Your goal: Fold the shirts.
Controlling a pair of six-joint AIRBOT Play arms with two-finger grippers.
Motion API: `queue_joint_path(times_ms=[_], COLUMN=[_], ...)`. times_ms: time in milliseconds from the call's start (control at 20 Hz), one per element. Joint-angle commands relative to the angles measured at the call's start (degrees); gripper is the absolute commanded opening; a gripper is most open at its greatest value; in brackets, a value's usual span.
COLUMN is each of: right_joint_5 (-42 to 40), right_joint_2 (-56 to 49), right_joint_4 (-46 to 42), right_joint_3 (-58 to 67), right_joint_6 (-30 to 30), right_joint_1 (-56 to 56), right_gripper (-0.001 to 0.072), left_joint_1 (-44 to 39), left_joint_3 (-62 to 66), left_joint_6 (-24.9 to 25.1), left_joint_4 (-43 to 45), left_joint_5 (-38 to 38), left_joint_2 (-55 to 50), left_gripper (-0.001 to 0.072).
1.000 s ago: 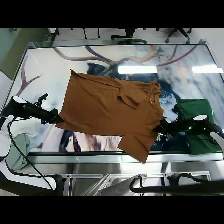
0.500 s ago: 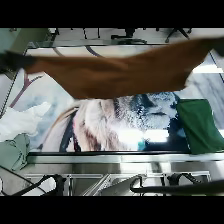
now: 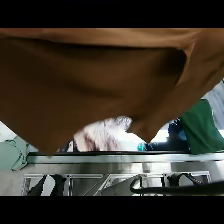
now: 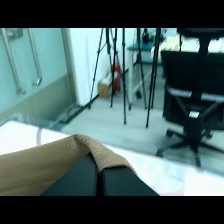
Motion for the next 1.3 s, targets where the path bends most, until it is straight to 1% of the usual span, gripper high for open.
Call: queue_joint_path(times_ms=[0, 100, 200, 300, 350, 450, 550, 700, 800, 900, 950, 1100, 1150, 1250], right_joint_5=[4.4, 4.8, 3.1, -1.8, -4.5, -7.0, -9.1, -10.3, -9.6, -8.1, -6.3, -2.0, -1.2, -1.2], right_joint_2=[-3.0, -5.7, -8.9, -13.4, -16.6, -24.3, -31.1, -39.4, -41.2, -40.7, -40.3, -38.2, -37.4, -35.7], right_joint_4=[0.7, 5.4, 5.4, 3.8, 3.6, 4.3, 6.9, 8.0, 7.9, 5.5, 2.9, -9.4, -13.2, -17.3], right_joint_3=[-9.7, -20.6, -30.6, -38.2, -40.6, -41.3, -40.7, -35.8, -33.0, -32.3, -32.3, -32.4, -32.5, -34.4], right_joint_6=[0.4, -4.9, -9.6, -13.4, -14.7, -15.7, -17.9, -17.8, -17.4, -17.4, -16.4, -10.8, -9.0, -7.8], right_joint_1=[0.1, 1.3, 4.8, 7.3, 7.9, 8.0, 8.0, 7.9, 7.7, 7.7, 7.7, 7.8, 7.9, 7.9], right_gripper=[0.0017, 0.0018, 0.0018, 0.0018, 0.0018, 0.0018, 0.0018, 0.0018, 0.0017, 0.0018, 0.0017, 0.0017, 0.0017, 0.0017], left_joint_1=[-3.0, -12.9, -22.0, -28.5, -30.4, -32.2, -32.2, -31.2, -30.5, -30.0, -30.0, -29.9, -29.9, -30.1], left_joint_3=[-15.9, -23.5, -27.3, -28.8, -28.3, -24.6, -18.4, -6.4, -1.0, 3.5, 5.1, 8.1, 8.8, 9.2], left_joint_6=[3.2, 5.7, 6.8, 6.7, 6.7, 6.6, 4.1, 0.4, -1.9, -2.1, -2.1, -1.9, -1.9, -2.1], left_joint_4=[0.8, 5.7, 13.1, 20.0, 22.1, 23.8, 23.8, 23.8, 23.8, 24.4, 24.9, 25.3, 27.2, 32.5], left_joint_5=[2.4, 4.3, 7.8, 12.5, 13.6, 13.0, 11.1, 6.2, 4.3, 1.2, -0.7, -3.9, -4.5, -6.0], left_joint_2=[0.5, -5.3, -13.1, -23.0, -28.2, -40.0, -51.0, -64.2, -68.4, -70.9, -71.6, -72.0, -72.0, -72.0], left_gripper=[0.0014, 0.0016, 0.0016, 0.0016, 0.0016, 0.0016, 0.0016, 0.0015, 0.0015, 0.0015, 0.0015, 0.0015, 0.0015, 0.0015])
